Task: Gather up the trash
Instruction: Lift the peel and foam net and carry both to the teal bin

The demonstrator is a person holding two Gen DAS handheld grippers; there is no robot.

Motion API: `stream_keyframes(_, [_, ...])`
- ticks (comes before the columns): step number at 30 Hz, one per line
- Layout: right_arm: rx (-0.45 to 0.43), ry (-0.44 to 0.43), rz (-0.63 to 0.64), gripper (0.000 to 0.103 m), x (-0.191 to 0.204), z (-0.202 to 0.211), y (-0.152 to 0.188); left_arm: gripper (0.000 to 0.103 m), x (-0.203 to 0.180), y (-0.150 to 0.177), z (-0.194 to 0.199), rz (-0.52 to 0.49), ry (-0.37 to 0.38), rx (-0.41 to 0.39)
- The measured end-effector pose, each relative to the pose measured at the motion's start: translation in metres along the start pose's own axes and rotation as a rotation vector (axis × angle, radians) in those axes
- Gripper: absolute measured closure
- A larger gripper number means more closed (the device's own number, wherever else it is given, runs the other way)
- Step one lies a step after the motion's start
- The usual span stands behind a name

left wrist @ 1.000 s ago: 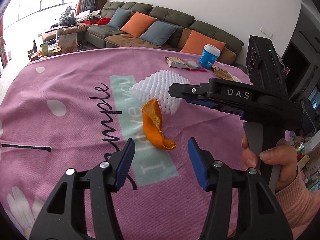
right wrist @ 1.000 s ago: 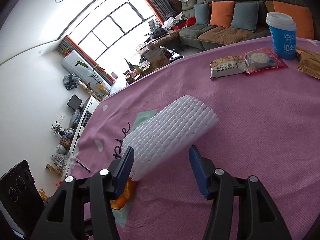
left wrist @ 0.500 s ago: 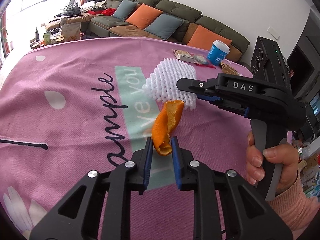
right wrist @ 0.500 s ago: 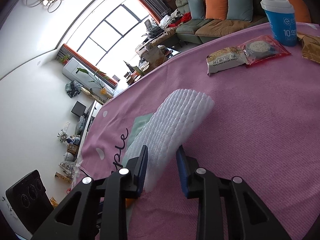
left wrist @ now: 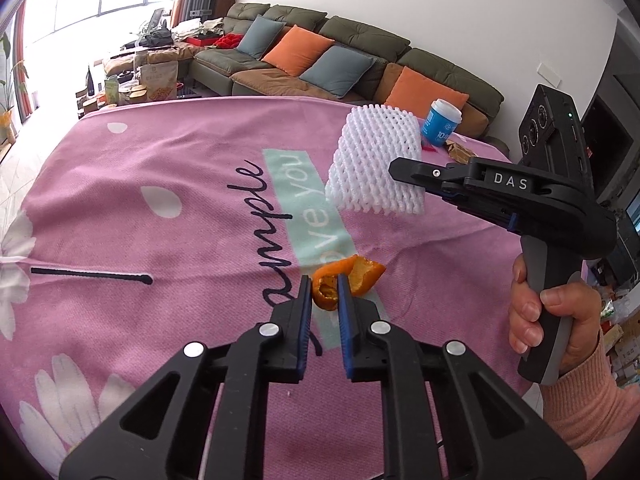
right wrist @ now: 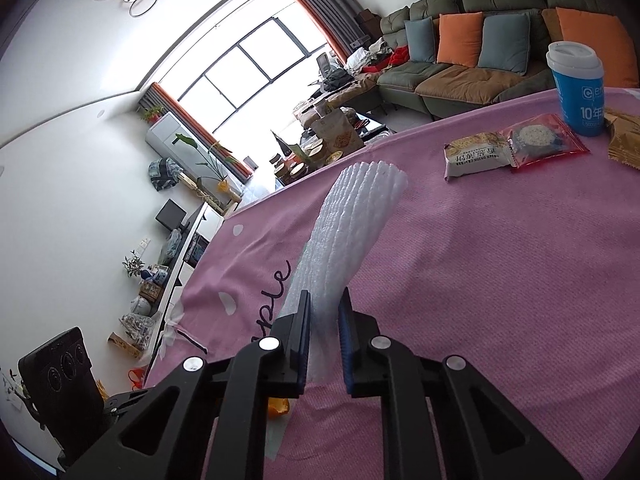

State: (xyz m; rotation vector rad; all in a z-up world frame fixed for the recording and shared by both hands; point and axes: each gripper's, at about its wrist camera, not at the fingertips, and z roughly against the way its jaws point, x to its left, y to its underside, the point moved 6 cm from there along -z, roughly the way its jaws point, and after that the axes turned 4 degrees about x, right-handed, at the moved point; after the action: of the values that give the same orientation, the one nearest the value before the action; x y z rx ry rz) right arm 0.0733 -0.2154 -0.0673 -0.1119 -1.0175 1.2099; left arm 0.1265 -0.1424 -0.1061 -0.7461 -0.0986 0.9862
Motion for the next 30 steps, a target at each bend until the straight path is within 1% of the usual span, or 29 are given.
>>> stream_keyframes(4, [-0.003,-0.012,0.03,0.091,0.007,0.004,0.001,0.091,0.007,0.006,0.014,-0.001,-0.028,-0.019])
stream_keyframes(16, [0.013,-0.068,0.1,0.091,0.035,0.003,0.008,0.091,0.034,0.024,0.057,0.059,-0.094,-0.065])
stream_keyframes(30, [0.054,-0.139,0.168,0.091,0.069,-0.01,0.018,0.091,0.061,0.044,0.097,0.128,-0.166,-0.103])
